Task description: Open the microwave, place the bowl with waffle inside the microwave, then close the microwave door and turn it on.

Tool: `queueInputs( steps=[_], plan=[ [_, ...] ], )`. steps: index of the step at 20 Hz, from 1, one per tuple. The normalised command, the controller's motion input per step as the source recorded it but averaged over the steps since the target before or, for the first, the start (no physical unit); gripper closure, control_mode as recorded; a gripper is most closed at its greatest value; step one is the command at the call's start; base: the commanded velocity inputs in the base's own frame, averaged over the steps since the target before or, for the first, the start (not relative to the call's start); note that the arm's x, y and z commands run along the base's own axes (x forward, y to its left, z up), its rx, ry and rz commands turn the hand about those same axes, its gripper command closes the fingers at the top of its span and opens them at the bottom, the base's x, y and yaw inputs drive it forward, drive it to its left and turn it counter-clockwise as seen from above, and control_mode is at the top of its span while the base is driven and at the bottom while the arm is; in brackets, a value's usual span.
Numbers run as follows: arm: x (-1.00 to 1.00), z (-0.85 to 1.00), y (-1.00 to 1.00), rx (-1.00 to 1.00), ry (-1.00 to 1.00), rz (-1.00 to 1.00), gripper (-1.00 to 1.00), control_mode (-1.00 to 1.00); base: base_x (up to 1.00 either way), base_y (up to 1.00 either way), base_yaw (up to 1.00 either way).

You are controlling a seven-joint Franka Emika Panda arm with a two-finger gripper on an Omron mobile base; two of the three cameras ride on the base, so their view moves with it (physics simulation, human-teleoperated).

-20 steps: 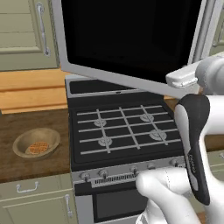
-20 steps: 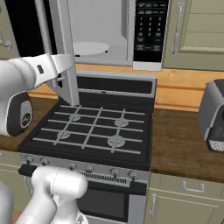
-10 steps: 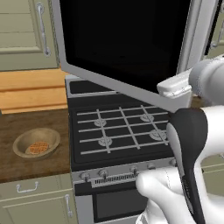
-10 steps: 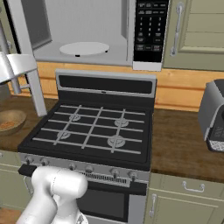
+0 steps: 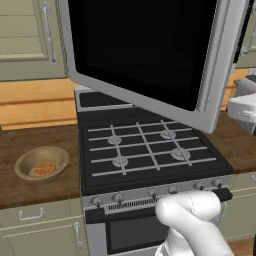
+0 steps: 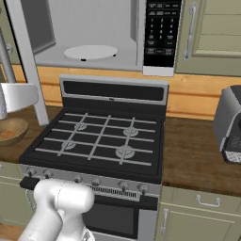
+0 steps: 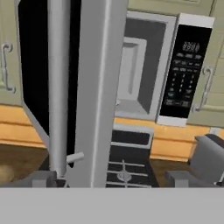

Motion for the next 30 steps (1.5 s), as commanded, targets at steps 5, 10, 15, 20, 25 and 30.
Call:
queueInputs(
  steps=[5,10,15,20,25,30],
  plan=[
    [-0.65,0.03,-0.89,0.38,0.14,0.0,-1.0,-1.0,0.0,0.0,0.0],
    [0.02,-0.21,-0.64,0.46,0.09,0.06,-1.0,-1.0,0.0,0.0,0.0],
    [0.14,-0.68,-0.44,0.57,0.0,0.08,-1.0,-1.0,0.0,0.0,0.0],
    [0.5,-0.27,0.0,0.48,0.03,0.05,-1.0,-1.0,0.0,0.0,0.0],
    [0.76,0.0,0.05,0.31,0.0,0.11,-1.0,-1.0,0.0,0.0,0.0],
    [0.67,-0.14,0.35,0.1,0.09,0.03,-1.0,-1.0,0.0,0.0,0.0]
  ],
)
